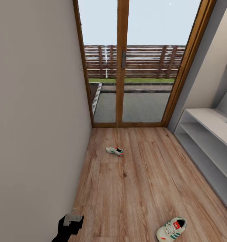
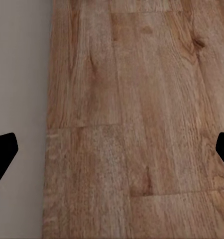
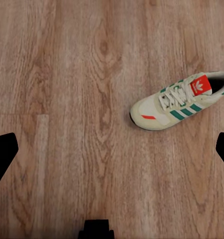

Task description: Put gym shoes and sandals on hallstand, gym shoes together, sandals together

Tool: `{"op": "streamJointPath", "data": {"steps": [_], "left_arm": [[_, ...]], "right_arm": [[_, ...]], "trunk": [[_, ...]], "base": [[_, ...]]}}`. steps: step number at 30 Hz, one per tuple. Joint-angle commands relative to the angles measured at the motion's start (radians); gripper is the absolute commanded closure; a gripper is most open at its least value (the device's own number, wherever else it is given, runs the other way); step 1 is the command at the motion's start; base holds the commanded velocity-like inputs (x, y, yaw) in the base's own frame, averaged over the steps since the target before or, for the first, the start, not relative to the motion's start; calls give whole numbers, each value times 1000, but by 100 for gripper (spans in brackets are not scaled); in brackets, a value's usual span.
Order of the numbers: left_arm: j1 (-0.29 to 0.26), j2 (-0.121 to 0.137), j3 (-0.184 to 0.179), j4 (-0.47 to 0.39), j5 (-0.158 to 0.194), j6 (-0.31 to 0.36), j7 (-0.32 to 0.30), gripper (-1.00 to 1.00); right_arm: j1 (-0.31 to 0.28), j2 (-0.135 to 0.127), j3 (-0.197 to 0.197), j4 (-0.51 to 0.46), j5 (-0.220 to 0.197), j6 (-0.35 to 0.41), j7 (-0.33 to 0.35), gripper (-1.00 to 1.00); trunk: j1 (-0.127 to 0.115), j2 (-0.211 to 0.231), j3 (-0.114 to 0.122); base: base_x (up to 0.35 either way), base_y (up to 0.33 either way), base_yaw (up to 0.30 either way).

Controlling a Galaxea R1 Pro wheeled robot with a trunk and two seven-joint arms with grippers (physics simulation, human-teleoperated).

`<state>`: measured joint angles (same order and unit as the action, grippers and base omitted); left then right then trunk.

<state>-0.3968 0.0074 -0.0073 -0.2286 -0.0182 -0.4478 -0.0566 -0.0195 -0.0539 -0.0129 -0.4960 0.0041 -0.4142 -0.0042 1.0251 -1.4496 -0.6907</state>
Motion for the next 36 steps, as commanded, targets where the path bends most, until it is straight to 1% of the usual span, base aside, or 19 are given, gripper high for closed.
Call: {"op": "streamJointPath", "data": {"steps": [1, 7, 14, 26, 36], "left_arm": [[-1, 0, 0, 1, -2, -3, -2, -100], [-1, 0, 0, 1, -2, -4, -2, -100], [-1, 0, 0, 2, -2, -3, -2, -100], [-1, -1, 0, 2, -2, -5, -2, -100], [-1, -1, 0, 1, -2, -4, -2, -100]], "right_arm": [[0, 0, -1, 1, 1, -3, 0, -100], [0, 0, -1, 1, 1, -3, 0, -100], [0, 0, -1, 1, 1, -3, 0, -100], [0, 0, -1, 1, 1, -3, 0, -100], [0, 0, -1, 1, 1, -3, 0, -100]], "trunk": [[0, 0, -1], [0, 0, -1], [0, 0, -1], [0, 0, -1], [0, 0, -1]], "base": [[26, 0, 0], [96, 0, 0], [199, 34, 0], [40, 6, 0], [227, 30, 0]]}}
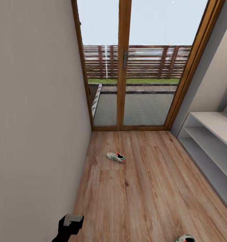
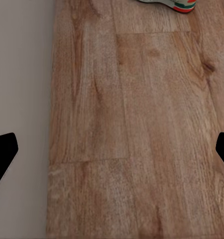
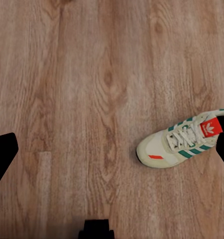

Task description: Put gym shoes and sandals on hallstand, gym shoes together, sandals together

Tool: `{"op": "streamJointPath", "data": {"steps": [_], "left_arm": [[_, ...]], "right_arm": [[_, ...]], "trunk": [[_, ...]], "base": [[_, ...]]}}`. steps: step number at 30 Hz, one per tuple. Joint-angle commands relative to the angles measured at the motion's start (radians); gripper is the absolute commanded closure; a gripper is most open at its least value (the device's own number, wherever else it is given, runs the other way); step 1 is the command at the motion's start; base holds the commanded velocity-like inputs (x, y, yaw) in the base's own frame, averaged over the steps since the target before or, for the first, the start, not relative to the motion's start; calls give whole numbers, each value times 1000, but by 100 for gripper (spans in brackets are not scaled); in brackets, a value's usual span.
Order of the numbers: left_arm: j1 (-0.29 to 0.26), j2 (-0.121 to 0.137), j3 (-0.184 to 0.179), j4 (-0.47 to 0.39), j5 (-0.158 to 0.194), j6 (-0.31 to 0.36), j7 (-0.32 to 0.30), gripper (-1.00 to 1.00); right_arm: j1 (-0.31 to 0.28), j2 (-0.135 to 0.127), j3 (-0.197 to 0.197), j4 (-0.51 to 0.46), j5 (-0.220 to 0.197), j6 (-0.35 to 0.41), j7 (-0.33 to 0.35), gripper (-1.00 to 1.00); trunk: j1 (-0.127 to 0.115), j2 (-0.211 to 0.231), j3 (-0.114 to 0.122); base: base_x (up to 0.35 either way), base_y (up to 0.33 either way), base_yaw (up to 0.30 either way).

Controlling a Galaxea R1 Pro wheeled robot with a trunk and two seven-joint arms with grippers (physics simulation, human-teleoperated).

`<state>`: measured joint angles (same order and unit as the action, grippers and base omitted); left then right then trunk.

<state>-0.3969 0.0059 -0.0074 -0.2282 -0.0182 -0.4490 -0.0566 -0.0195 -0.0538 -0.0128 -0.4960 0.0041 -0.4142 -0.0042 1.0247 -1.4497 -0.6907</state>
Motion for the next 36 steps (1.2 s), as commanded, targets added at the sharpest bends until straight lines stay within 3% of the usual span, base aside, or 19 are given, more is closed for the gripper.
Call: {"op": "streamJointPath", "data": {"steps": [1, 36], "left_arm": [[-1, 0, 0, 1, -2, -3, -2, -100], [0, 0, 0, 1, -2, -3, 0, -100]], "right_arm": [[0, 0, -1, 1, 1, -3, 0, -100], [0, 0, -1, 1, 1, -3, 0, -100]], "trunk": [[0, 0, -1], [0, 0, -1]], "base": [[183, 24, 0], [91, 1, 0]]}}
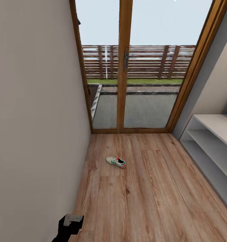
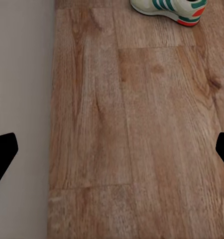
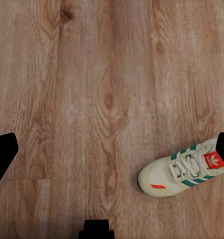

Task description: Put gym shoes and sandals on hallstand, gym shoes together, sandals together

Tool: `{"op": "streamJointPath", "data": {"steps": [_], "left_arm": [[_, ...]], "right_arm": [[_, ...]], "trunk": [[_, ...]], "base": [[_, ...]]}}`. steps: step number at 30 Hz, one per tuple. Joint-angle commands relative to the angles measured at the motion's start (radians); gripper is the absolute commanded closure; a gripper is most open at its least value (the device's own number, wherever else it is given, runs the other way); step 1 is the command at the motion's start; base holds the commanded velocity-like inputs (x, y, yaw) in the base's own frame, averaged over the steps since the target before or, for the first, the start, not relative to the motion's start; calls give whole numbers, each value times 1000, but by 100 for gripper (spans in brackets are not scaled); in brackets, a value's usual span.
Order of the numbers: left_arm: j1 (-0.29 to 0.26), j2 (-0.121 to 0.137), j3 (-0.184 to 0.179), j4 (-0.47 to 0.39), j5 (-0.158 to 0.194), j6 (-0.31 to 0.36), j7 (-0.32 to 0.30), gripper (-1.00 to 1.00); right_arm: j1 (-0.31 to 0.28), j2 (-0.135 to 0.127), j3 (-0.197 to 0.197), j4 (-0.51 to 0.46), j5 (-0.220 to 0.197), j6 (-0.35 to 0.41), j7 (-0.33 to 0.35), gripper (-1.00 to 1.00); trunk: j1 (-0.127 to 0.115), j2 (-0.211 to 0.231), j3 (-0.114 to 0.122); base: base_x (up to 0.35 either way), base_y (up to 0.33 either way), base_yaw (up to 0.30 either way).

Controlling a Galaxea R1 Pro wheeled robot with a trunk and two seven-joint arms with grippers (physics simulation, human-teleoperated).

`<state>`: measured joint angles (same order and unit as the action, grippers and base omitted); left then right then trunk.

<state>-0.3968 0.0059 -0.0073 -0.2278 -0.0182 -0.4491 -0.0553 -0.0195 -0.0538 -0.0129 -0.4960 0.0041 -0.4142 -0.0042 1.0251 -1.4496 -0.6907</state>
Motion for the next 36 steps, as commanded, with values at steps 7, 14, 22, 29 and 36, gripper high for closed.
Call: {"op": "streamJointPath", "data": {"steps": [7, 14, 22, 29, 36], "left_arm": [[-1, 0, 0, 1, -2, -3, -1, -100], [-1, -1, 0, 0, -2, -2, -1, -100], [-2, -1, 0, 1, -2, -2, -1, -100], [-1, 0, 0, 1, -2, -1, -1, -100], [-1, 0, 0, 1, -2, 1, -1, -100]], "right_arm": [[0, 0, -1, 1, 1, -3, 0, -100], [0, 0, -1, 1, 1, -3, 0, -100], [0, 0, -1, 1, 1, -3, 0, -100], [0, 0, -1, 1, 1, -3, 0, -100], [0, 0, -1, 1, 1, -3, 0, -100]], "trunk": [[0, 0, -1], [0, 0, -1], [0, 0, -1], [0, 0, -1], [0, 0, -1]], "base": [[118, 0, 0], [270, 0, 0], [81, 0, 0], [16, 0, 0], [49, 1, 0]]}}
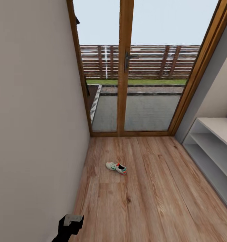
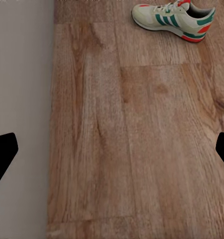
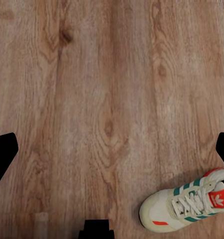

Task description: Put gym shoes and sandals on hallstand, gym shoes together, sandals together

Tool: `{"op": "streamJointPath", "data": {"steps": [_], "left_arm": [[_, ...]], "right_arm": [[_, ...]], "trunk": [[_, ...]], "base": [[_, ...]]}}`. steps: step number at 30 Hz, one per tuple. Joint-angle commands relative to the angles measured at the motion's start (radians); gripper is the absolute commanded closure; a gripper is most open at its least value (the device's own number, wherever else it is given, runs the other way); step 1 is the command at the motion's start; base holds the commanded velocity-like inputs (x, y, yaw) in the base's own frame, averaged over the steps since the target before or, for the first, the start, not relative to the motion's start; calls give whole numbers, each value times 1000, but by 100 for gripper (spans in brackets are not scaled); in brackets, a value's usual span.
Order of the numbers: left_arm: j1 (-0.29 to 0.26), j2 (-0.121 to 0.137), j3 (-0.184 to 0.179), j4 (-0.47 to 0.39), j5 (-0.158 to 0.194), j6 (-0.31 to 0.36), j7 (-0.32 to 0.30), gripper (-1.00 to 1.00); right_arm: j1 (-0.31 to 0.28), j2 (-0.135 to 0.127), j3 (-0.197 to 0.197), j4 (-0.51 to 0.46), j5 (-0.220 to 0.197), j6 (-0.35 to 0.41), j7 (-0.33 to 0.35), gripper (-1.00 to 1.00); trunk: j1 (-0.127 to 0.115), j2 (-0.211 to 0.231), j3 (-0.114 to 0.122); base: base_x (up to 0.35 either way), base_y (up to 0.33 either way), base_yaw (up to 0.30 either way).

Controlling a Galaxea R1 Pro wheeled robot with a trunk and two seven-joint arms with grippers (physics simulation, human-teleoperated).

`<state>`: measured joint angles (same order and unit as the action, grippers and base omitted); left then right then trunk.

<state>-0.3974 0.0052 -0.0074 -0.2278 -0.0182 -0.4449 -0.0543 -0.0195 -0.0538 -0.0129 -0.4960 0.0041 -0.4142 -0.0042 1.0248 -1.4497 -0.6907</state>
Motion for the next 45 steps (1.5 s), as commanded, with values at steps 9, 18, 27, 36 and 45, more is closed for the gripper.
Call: {"op": "streamJointPath", "data": {"steps": [9, 18, 27, 36, 45], "left_arm": [[-1, 0, 0, 1, -2, -4, 0, -100], [0, -1, 0, 1, -2, -6, 1, -100], [0, -1, 0, 1, -2, -6, 1, -100], [-1, -1, 0, 1, -2, -6, 0, -100], [0, -1, 0, 1, -2, -6, 0, -100]], "right_arm": [[0, 0, -1, 1, 1, -3, 0, -100], [0, 0, -1, 1, 1, -3, 0, -100], [0, 0, -1, 1, 1, -3, 0, -100], [0, 0, -1, 1, 1, -3, 0, -100], [0, 0, -1, 1, 1, -3, 0, -100]], "trunk": [[0, 0, -1], [0, 0, -1], [0, 0, -1], [0, 0, -1], [0, 0, -1]], "base": [[228, 40, 0], [105, 15, 0], [106, 2, 0], [250, 0, 0], [90, 0, 0]]}}
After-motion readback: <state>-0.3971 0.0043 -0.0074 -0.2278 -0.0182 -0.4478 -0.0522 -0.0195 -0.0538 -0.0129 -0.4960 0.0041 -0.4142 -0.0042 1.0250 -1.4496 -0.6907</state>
